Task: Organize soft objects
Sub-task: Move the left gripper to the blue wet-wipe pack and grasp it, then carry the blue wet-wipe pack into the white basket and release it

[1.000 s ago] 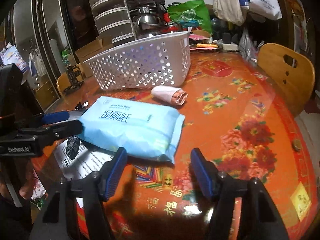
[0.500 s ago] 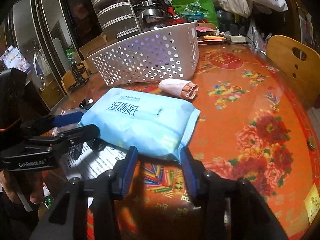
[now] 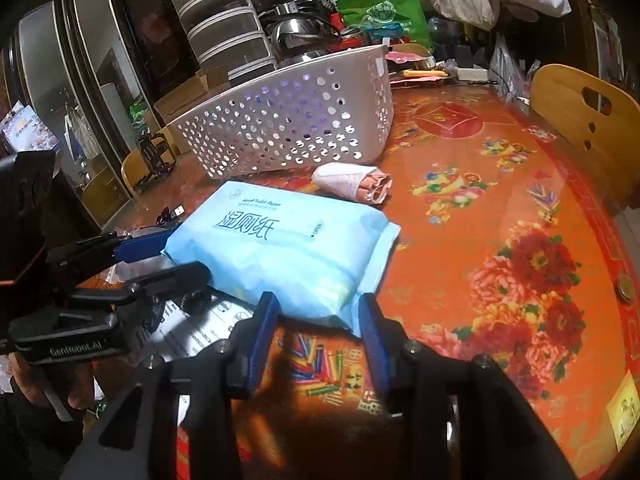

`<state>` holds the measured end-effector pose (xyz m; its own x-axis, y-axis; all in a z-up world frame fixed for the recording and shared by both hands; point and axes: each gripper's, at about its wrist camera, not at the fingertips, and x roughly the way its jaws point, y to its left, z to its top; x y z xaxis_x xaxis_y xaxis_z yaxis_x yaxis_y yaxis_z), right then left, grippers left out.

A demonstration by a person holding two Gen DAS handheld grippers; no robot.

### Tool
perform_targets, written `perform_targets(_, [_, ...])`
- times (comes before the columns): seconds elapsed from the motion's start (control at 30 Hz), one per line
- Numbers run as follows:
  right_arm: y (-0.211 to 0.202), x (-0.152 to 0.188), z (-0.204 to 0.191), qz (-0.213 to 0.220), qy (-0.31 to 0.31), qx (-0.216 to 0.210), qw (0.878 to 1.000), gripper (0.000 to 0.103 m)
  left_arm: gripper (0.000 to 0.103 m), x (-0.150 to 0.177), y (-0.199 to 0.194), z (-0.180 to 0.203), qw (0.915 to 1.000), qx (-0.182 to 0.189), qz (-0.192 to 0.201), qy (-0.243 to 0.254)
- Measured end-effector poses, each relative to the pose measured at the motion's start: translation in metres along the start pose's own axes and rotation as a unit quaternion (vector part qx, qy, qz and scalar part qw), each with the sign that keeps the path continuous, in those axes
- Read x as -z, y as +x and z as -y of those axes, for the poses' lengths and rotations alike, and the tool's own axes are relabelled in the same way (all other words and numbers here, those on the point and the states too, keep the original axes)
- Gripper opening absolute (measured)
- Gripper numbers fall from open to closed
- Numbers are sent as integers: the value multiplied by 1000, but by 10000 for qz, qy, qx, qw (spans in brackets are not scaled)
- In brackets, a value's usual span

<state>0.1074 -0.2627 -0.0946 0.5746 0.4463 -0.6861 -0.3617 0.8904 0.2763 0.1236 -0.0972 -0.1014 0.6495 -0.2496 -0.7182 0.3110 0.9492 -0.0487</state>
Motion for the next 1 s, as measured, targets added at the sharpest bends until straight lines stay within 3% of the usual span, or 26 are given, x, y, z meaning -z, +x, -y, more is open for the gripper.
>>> perform_targets(0.1, [4, -1, -3, -47, -63, 6, 10000, 41, 40, 2, 3, 2, 10000, 6, -8, 68])
perform_targets(0.27, [6, 0, -6, 20, -137, 70, 9999, 30, 23, 3, 1, 3, 9999, 126, 14, 62])
perform_targets(0.43, [4, 2, -18, 105, -404, 406, 9983, 22, 20, 4, -1, 10, 9999, 84, 21, 119])
perform_targets(0.6, [-7, 4, -21, 305, -440, 417, 9977, 20, 18, 4, -10, 1, 9994, 336, 107, -15])
perform_targets(1.0, [-30, -5, -48, 659, -761, 415, 9941, 19, 18, 5, -50, -10, 9978, 440, 499, -31])
